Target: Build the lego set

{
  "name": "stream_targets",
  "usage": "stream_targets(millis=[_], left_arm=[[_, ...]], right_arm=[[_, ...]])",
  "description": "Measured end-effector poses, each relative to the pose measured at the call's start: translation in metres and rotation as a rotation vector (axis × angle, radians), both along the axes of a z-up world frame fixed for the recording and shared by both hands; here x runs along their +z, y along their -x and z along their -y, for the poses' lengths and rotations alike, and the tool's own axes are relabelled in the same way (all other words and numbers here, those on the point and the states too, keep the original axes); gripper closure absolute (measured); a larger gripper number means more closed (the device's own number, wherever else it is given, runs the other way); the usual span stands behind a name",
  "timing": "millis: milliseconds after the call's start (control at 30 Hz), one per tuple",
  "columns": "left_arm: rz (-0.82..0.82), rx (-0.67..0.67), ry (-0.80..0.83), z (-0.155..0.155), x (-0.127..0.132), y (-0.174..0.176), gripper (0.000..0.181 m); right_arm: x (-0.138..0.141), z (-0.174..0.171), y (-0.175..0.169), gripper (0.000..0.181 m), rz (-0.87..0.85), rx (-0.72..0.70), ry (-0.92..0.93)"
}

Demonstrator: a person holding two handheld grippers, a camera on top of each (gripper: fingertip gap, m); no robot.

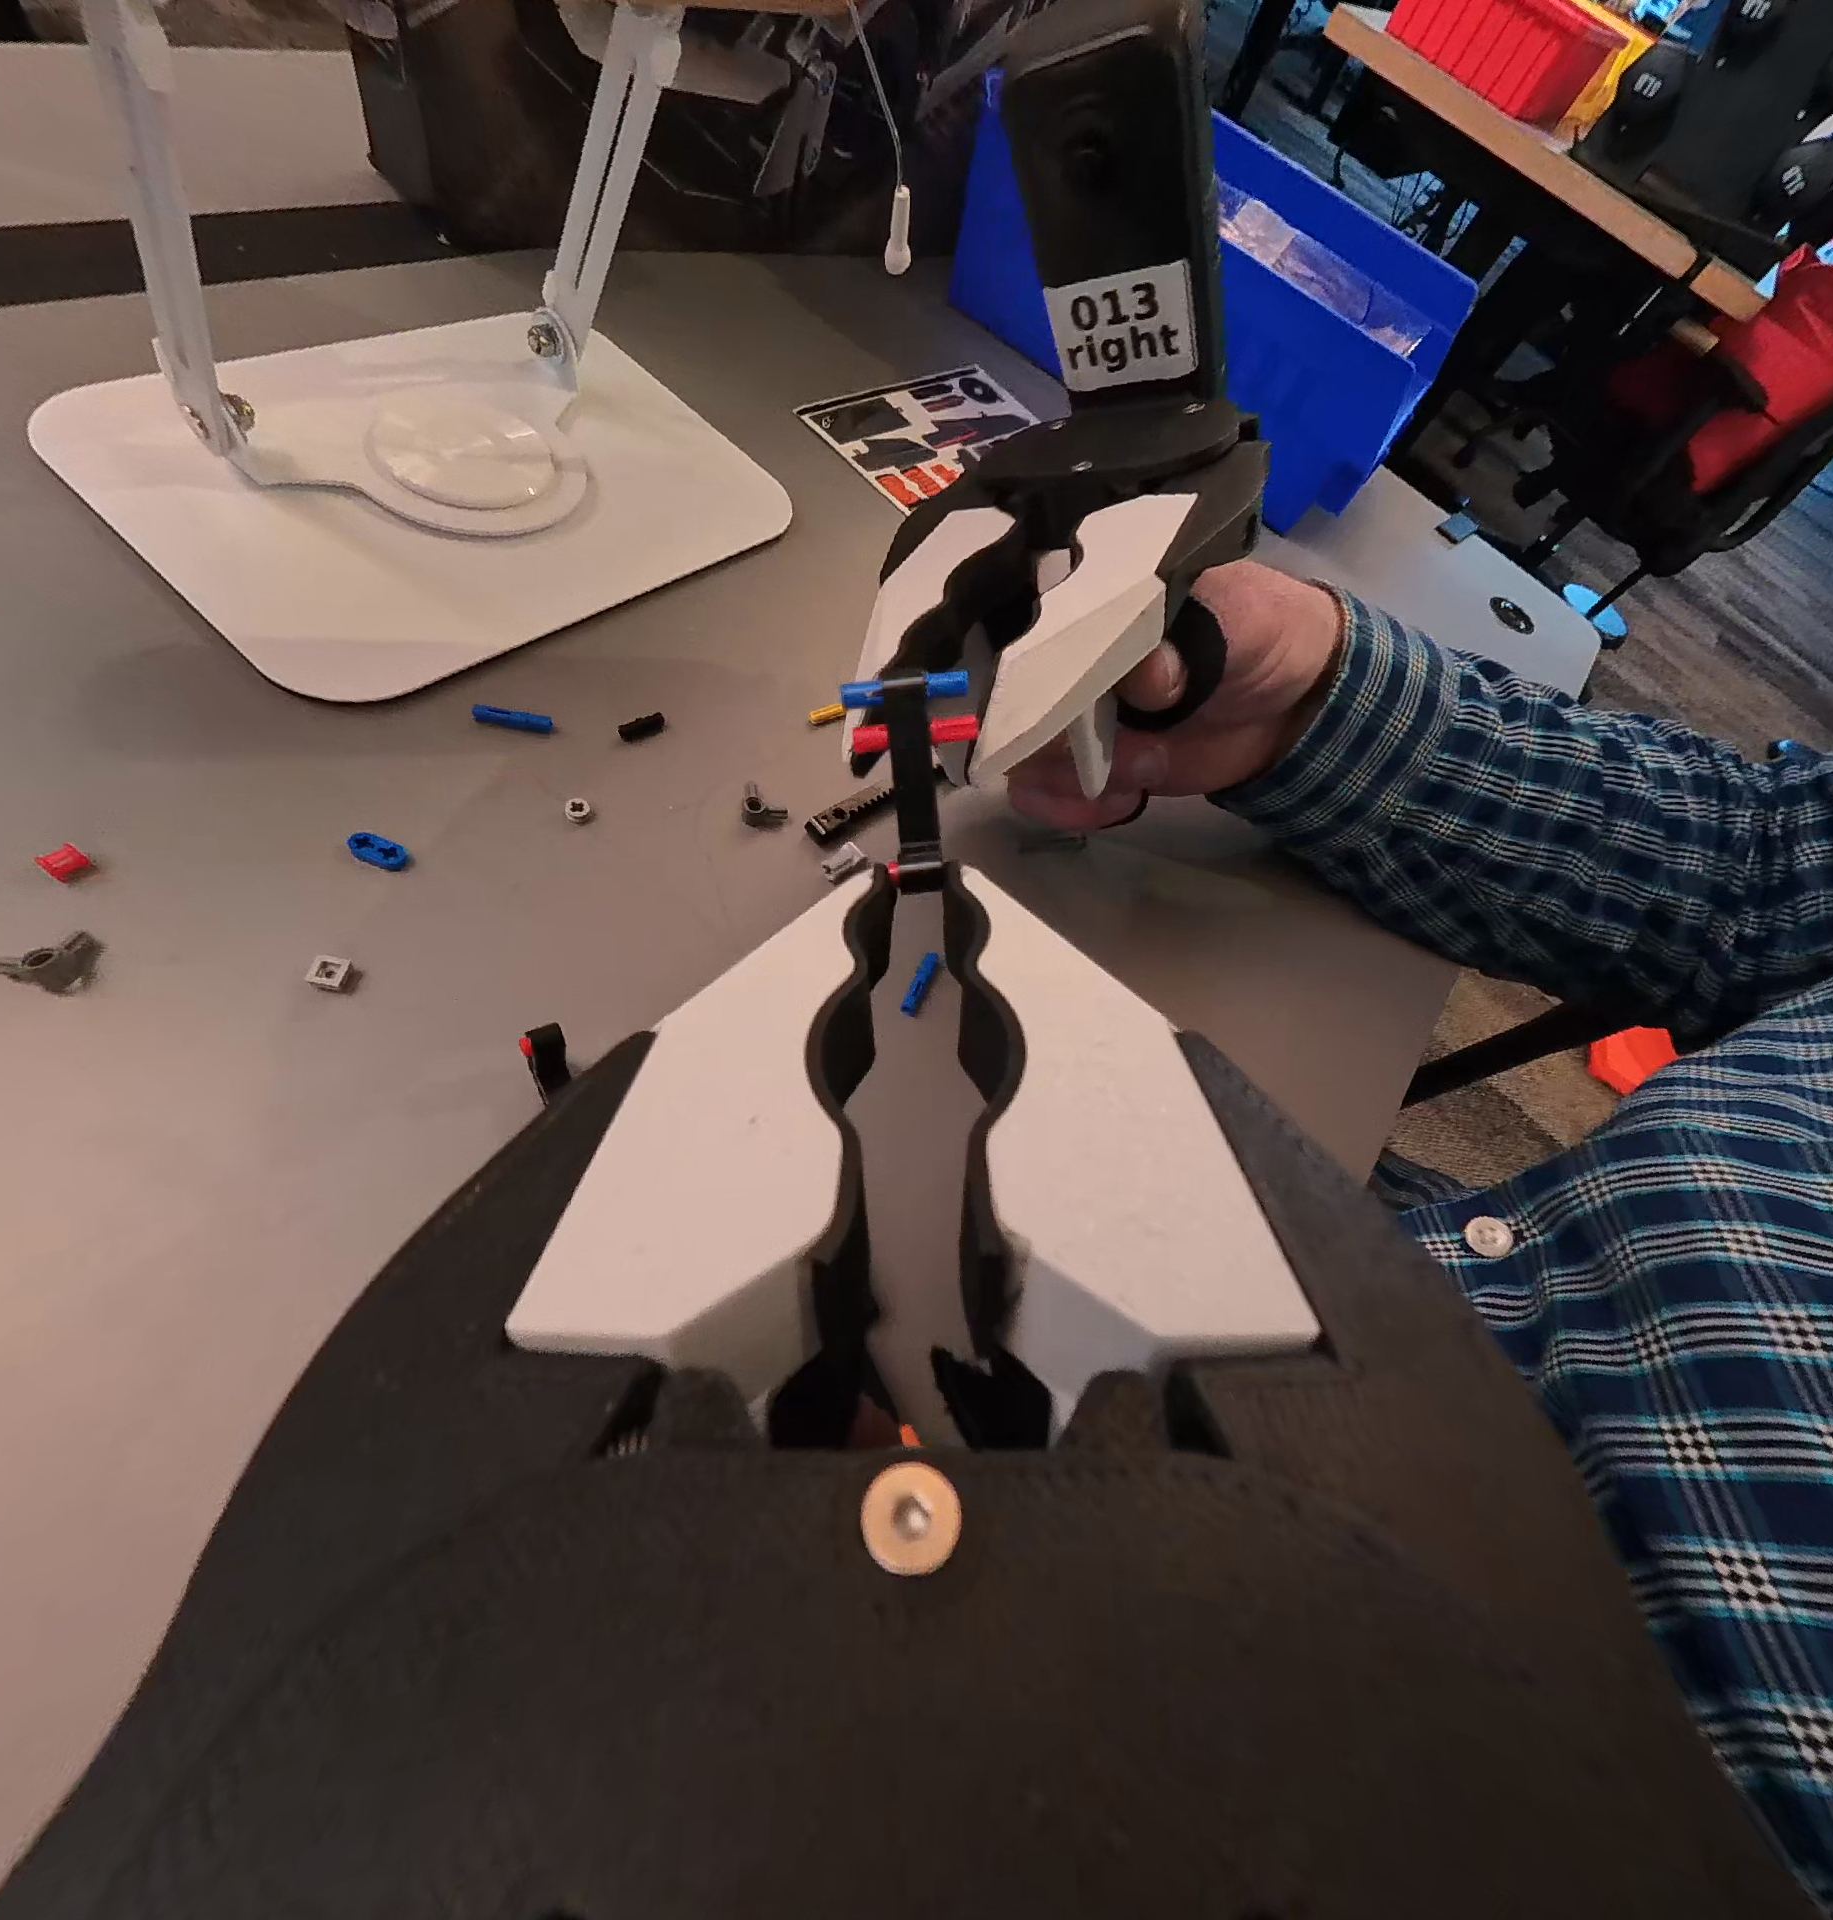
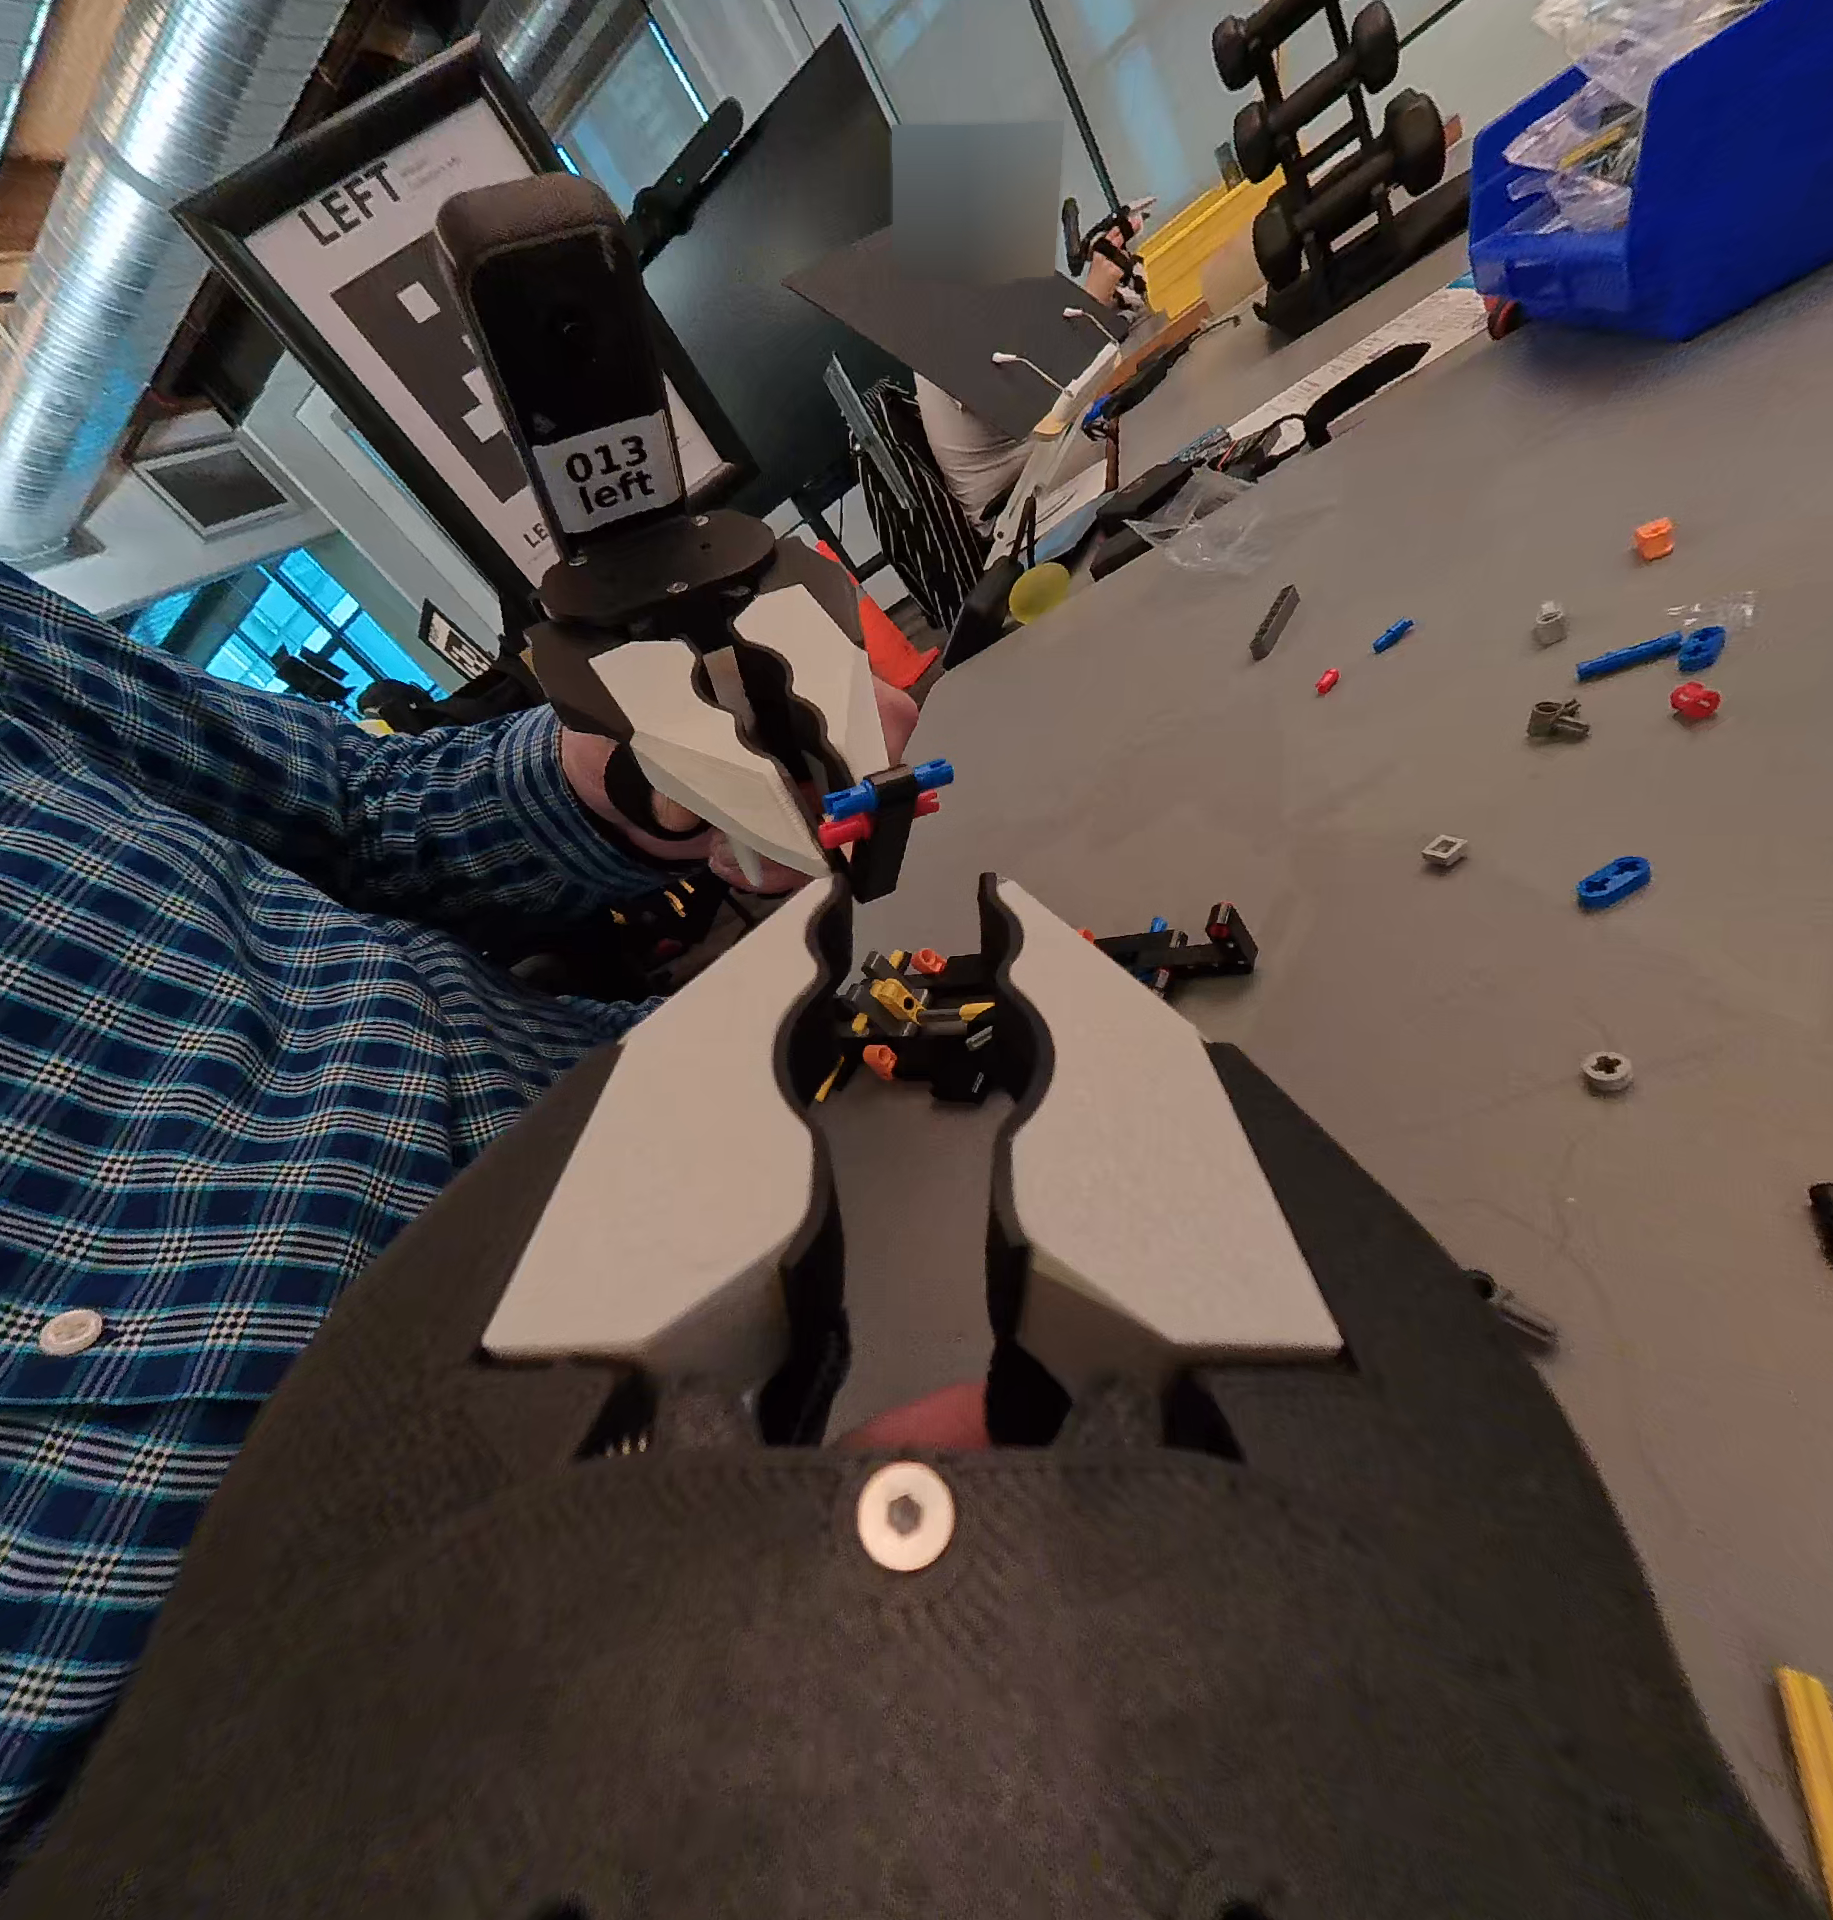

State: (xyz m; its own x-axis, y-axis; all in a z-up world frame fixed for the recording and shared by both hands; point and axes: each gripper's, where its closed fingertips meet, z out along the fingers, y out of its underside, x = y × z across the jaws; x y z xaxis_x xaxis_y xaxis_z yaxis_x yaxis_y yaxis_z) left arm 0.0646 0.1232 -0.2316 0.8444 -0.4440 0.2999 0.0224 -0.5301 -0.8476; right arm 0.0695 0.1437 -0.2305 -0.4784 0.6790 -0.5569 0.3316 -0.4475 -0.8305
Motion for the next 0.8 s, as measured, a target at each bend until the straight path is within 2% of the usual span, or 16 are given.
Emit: stream_targets(millis=[133,333,433,633,800], left_arm=[[0.024,0.016,0.014,0.000,-0.001,0.004,0.173],[-0.031,0.034,0.061,0.001,-0.010,0.009,0.173],[-0.118,0.053,0.100,0.002,-0.019,0.015,0.173],[-0.437,0.105,0.228,0.007,-0.057,0.041,0.173],[-0.470,0.119,0.289,0.007,-0.069,0.042,0.173]], right_arm=[[0.000,-0.001,0.001,0.160,0.003,-0.008,-0.003],[-0.004,-0.006,0.001,0.159,0.019,-0.030,-0.026],[-0.008,-0.010,0.001,0.160,0.035,-0.049,-0.060],[-0.022,-0.013,0.002,0.160,0.101,-0.079,-0.153],[-0.031,-0.013,0.003,0.160,0.137,-0.088,-0.198]])
